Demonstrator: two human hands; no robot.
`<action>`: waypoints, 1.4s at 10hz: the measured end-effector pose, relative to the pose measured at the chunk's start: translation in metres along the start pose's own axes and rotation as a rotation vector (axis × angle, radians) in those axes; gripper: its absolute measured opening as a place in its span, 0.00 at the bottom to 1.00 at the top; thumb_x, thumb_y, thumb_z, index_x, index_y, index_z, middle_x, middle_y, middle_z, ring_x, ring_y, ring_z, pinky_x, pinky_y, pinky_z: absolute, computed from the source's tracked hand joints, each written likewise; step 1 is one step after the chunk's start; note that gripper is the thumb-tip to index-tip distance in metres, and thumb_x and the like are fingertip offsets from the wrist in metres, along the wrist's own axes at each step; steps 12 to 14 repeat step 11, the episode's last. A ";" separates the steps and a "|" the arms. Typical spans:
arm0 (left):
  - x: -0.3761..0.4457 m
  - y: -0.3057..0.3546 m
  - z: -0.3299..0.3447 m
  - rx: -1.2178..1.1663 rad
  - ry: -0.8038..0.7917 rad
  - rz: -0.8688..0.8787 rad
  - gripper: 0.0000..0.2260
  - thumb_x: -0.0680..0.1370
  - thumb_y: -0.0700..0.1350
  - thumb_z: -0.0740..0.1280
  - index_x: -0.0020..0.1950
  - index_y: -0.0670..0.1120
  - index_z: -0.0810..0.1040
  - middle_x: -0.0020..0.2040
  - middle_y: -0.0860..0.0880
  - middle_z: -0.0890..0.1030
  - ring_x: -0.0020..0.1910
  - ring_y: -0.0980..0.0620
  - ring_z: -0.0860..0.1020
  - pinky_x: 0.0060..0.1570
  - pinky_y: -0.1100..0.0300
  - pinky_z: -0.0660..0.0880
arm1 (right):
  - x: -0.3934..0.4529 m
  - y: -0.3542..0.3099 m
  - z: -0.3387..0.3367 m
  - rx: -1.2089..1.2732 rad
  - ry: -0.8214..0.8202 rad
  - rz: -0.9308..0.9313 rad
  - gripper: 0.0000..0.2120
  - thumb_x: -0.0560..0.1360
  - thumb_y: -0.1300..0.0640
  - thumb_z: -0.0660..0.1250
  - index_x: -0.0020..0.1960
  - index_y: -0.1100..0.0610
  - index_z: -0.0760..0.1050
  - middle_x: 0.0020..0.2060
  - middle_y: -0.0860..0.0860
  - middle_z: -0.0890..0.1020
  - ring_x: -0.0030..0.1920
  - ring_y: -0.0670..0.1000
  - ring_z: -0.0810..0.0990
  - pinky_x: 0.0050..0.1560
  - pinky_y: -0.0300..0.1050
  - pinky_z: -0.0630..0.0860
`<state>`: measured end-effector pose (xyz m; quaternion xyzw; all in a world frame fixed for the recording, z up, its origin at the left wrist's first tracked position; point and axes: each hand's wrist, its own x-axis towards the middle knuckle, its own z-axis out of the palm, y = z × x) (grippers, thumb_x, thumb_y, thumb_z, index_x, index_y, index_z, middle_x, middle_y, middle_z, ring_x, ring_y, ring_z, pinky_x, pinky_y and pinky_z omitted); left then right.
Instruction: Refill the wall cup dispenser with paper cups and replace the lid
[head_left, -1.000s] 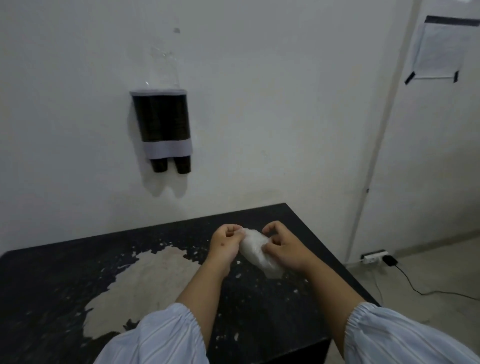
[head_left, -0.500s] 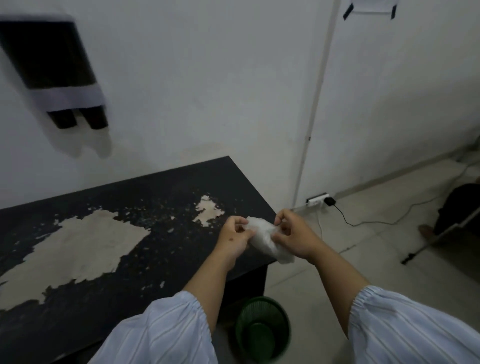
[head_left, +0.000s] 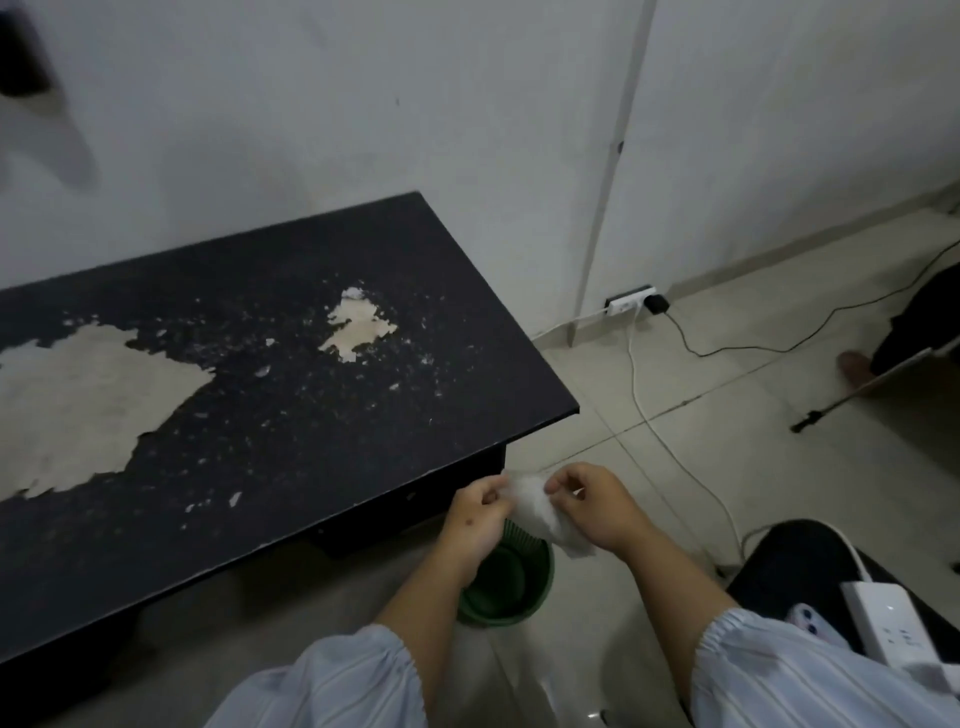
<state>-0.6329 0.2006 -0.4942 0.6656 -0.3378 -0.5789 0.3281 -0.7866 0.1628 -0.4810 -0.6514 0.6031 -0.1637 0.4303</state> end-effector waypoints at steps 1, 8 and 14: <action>0.035 -0.053 0.007 0.011 -0.031 -0.037 0.18 0.78 0.44 0.62 0.68 0.50 0.69 0.67 0.47 0.72 0.62 0.49 0.71 0.63 0.51 0.70 | 0.021 0.049 0.047 0.037 -0.003 0.053 0.09 0.75 0.66 0.60 0.48 0.60 0.79 0.46 0.52 0.80 0.45 0.49 0.75 0.47 0.39 0.70; 0.105 -0.172 0.017 0.067 0.092 -0.074 0.17 0.76 0.38 0.63 0.65 0.47 0.71 0.65 0.44 0.72 0.57 0.51 0.72 0.53 0.63 0.69 | 0.063 0.145 0.145 -0.036 -0.095 0.104 0.13 0.75 0.67 0.60 0.58 0.62 0.75 0.59 0.57 0.78 0.57 0.54 0.76 0.52 0.35 0.67; 0.020 -0.046 -0.032 0.094 0.021 0.011 0.18 0.77 0.39 0.63 0.67 0.45 0.69 0.59 0.46 0.74 0.56 0.53 0.73 0.53 0.63 0.69 | 0.032 0.000 0.072 -0.075 -0.129 -0.068 0.13 0.75 0.65 0.61 0.58 0.60 0.75 0.57 0.55 0.79 0.57 0.53 0.77 0.52 0.34 0.67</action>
